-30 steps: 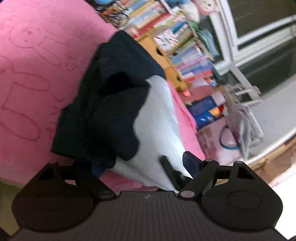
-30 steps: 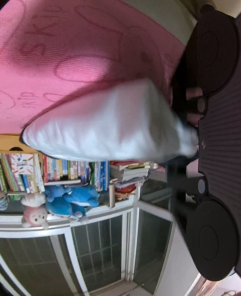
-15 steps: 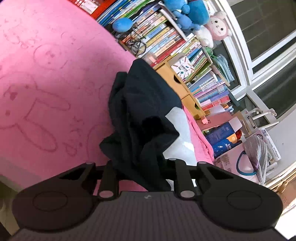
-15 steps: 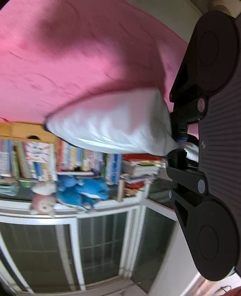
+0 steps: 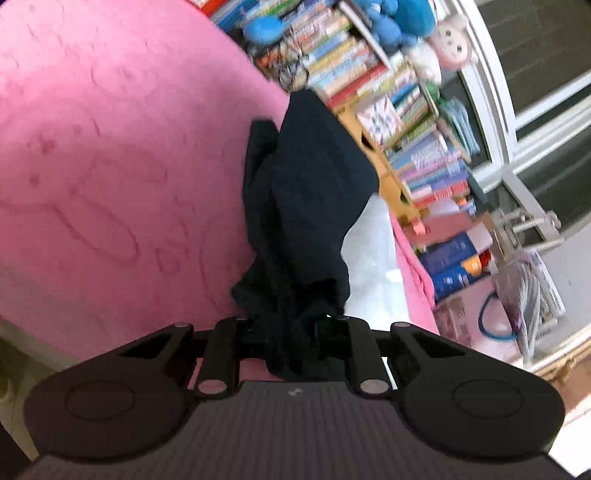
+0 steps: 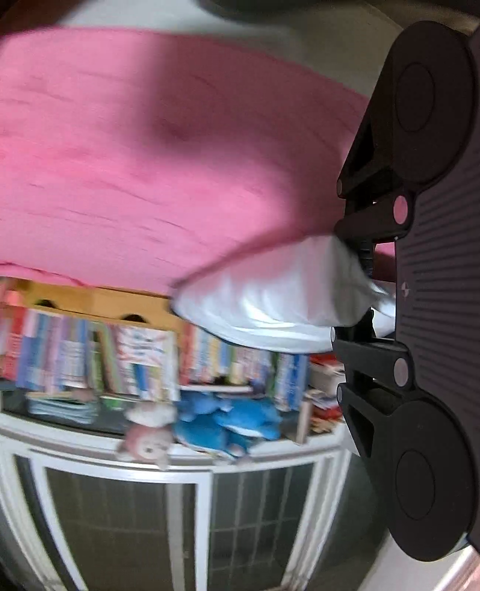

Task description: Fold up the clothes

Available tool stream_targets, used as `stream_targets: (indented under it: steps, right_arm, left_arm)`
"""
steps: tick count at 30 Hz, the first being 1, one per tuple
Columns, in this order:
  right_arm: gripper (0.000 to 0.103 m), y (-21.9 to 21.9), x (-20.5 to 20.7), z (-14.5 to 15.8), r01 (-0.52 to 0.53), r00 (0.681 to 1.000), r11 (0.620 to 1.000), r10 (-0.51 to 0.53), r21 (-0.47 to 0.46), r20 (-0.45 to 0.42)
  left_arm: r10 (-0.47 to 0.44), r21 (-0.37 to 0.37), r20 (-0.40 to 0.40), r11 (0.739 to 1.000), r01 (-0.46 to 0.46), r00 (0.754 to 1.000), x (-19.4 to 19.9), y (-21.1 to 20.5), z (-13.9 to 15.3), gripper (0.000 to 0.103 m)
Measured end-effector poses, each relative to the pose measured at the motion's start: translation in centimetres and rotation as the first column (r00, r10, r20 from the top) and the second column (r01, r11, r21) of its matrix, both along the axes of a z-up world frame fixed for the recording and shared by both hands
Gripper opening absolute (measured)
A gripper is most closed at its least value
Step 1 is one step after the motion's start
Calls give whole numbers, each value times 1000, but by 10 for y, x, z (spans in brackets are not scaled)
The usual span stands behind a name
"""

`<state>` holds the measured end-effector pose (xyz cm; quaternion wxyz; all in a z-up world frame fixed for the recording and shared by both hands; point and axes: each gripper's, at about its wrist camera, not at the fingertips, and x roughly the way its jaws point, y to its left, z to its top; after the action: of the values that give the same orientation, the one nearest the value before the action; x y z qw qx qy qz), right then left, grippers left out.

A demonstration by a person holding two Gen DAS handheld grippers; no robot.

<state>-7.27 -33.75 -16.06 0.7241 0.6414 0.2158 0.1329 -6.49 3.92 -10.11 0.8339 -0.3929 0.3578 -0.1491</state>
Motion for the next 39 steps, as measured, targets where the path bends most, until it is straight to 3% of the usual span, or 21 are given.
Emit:
stream_targets:
  steps: [4,7,10,12,15,18,22,24,26,27,29,30,32,36,39]
  right_arm:
    - [15,-1,-1,2,19,1000,1000,-18,-22,6]
    - [21,-6,5,0,-17,1000,1000,17,-14,10]
    - [49,-10,6,7,-77,995,996,79,-45,53]
    - [81,-6,3,18,-115,987,989,125,-98,105]
    - [85,26,2,30,-203,965,963,227,-177,130]
    - [82,60,6,23,-304,940,944,320,-130,123]
    - [81,86,18,20,-326,935,944,330,-57,132]
    - [68,98,26,13,-348,932,937,343,28,118]
    - [32,110,34,9,-384,921,922,378,55,90]
    - [22,112,35,7,-392,918,918,386,62,85]
    - [15,108,34,3,-403,914,912,396,73,89]
    - [13,103,32,3,-404,913,912,397,74,93]
    - [12,93,27,6,-401,914,915,394,56,99]
    - [11,71,16,15,-381,919,924,376,22,119]
    - [11,56,10,17,-363,924,932,359,12,130]
  left_arm:
    - [-23,36,25,999,22,999,-3,0,5,19]
    - [-102,91,62,991,96,993,-10,5,9,21]
    - [-186,111,121,979,172,975,-21,14,16,28]
    - [-219,78,158,975,209,963,-27,21,19,37]
    - [-233,59,196,972,226,952,-29,25,25,44]
    - [-243,44,219,970,239,945,-31,27,28,52]
    - [-254,38,226,967,252,940,-37,28,25,56]
    - [-253,37,223,967,252,941,-41,32,24,56]
    - [-235,24,233,972,236,944,-43,38,26,56]
    - [-221,7,242,974,225,945,-44,44,27,57]
    - [-194,-24,256,978,207,947,-43,53,30,68]
    - [-184,-31,257,980,198,949,-41,54,30,74]
    - [-181,-44,251,979,198,951,-35,55,29,75]
    - [-238,-128,191,956,264,952,-11,34,14,90]
    - [-276,-179,137,938,298,951,8,12,2,90]
